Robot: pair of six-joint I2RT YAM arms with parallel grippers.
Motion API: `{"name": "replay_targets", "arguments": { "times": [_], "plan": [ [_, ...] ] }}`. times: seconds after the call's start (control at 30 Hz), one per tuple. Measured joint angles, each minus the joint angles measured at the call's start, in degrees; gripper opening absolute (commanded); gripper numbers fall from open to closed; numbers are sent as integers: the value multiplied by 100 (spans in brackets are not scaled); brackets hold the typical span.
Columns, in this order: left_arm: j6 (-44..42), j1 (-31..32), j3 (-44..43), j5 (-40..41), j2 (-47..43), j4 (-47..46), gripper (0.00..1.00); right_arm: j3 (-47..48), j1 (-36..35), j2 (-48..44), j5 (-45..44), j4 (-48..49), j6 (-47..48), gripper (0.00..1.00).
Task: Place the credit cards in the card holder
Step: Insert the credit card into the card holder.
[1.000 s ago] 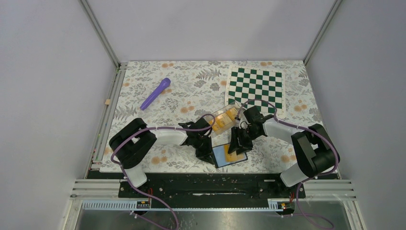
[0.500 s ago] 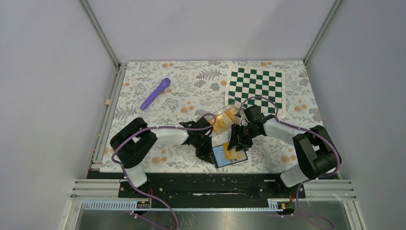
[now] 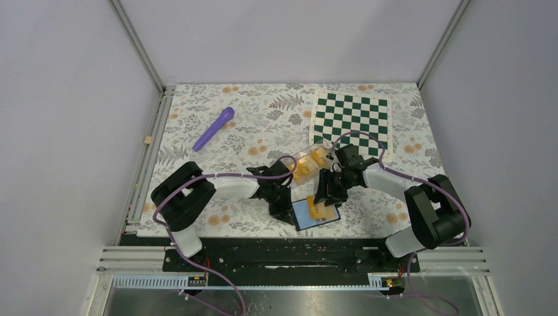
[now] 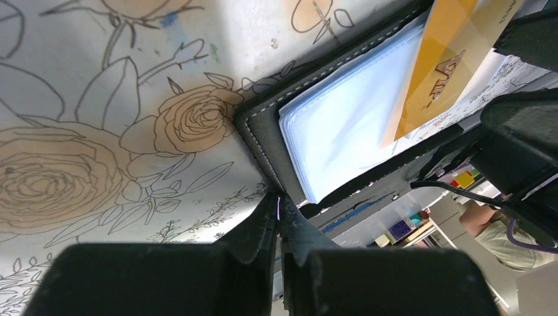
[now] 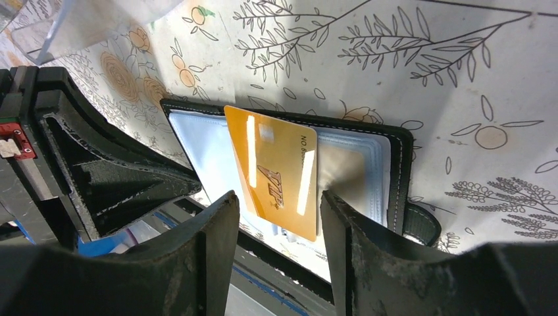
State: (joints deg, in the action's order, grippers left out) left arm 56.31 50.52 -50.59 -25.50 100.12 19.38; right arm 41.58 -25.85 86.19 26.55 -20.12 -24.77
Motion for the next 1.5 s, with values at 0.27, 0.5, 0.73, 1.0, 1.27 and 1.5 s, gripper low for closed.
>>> {"name": "replay_targets", "arguments": {
  "times": [0.27,0.5,0.73,1.0,1.27,1.5],
  "plan": [
    [-133,42,-44,678,-282,343,9,-210,2,-76,96,337,-409,55],
    [-391,256,-238,1272,-883,621,8,-297,2,-98,151,479,-623,56],
    [-525,317,-826,1163,-433,146,5,-387,4,-170,146,575,-758,56],
    [-682,297,-1150,1034,496,103,2,-516,76,-238,190,715,-990,55],
    [-743,302,-1246,992,592,81,1,-793,278,-326,444,1069,-1248,48],
    [-793,308,-1390,986,680,205,0,-1167,378,-664,459,1209,-1436,35]
  ]
}}
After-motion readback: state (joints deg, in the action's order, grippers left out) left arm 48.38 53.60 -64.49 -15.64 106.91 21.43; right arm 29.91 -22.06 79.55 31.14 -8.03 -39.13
